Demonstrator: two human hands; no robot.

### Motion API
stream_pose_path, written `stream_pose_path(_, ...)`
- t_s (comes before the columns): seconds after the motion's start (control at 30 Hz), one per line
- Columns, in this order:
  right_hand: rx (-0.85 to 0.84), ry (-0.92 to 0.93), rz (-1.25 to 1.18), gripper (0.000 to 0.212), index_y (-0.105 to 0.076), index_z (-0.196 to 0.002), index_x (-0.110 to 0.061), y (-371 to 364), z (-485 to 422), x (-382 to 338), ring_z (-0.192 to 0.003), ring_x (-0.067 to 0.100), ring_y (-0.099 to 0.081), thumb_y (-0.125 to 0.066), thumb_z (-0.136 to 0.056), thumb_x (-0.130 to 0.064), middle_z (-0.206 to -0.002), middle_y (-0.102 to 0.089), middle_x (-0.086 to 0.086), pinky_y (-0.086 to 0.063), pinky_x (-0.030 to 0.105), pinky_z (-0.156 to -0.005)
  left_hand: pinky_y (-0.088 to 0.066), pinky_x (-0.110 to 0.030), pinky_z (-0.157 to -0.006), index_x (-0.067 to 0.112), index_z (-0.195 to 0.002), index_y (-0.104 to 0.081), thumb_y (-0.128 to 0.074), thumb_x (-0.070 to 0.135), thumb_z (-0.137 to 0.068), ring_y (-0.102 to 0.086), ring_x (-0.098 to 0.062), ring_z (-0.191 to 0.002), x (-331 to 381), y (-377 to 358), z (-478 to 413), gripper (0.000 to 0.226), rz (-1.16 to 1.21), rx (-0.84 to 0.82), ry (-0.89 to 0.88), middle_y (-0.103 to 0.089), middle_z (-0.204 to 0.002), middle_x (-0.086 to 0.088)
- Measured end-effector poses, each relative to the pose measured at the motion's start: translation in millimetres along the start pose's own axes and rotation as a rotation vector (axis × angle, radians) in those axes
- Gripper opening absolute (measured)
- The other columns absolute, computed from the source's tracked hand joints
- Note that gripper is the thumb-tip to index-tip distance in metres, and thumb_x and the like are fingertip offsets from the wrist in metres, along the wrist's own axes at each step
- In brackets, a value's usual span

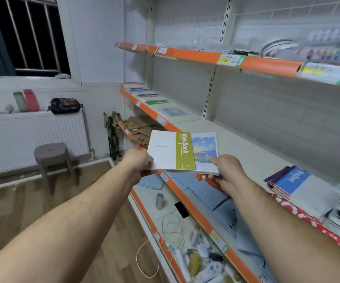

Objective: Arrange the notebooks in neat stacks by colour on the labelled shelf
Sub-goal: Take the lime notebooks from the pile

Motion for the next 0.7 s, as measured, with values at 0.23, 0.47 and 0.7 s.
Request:
stream_pose_path(0.23, -0.03, 0.0, 0.011, 0.014, -0.064, -0.104, -0.005, -61.2, -85.5, -11.9, -0.055, 0.021, -0.053, -0.053, -0.097, -0.008, -0.093, -0.066, 0.017, -0.041, 0.023, -0.037, -0.052, -0.025, -0.046, -0.008, -0.097, -0.058, -0.045, -0.013, -0.09, -0.062, -0.027, -0.055, 20.8, 13.6, -93.9, 0.016, 0.009, 0.054, -0.002, -0.069, -0.098, -0.024)
stream_pose_path(0.47, -0.078, 0.005, -0.03, 0.008, -0.061, -0.092, -0.009, -116.1, -195.5, -39.1, -0.063, 0.023, -0.057, -0.055, -0.098, -0.007, -0.09, -0.065, 0.014, -0.042, 0.022, -0.037, -0.06, -0.032, -0.057, -0.007, -0.101, -0.058, -0.048, -0.009, -0.094, -0.069, -0.028, -0.068, 68.0, 8.7, -200.7, 0.012, -0.057, 0.092, -0.019, -0.069, -0.103, -0.022)
stream_pose_path(0.7, -0.074, 0.025, -0.053, 0.016, -0.064, -0.087, -0.005, -156.1, -280.0, -73.6, -0.053, 0.023, -0.051, -0.052, -0.098, -0.003, -0.075, -0.063, 0.013, -0.036, 0.022, -0.035, -0.055, -0.03, -0.046, -0.002, -0.106, -0.054, -0.045, -0.007, -0.095, -0.065, -0.026, -0.055, 106.5, -8.9, -297.7, 0.015, -0.087, 0.057, -0.023, -0.067, -0.11, -0.021)
Point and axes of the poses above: each hand's wrist, its own z-axis away from the middle knuckle, its own y-axis out of the back of the hand, x = y × z, the point moved 8 cm from there along -z, towards the middle knuckle
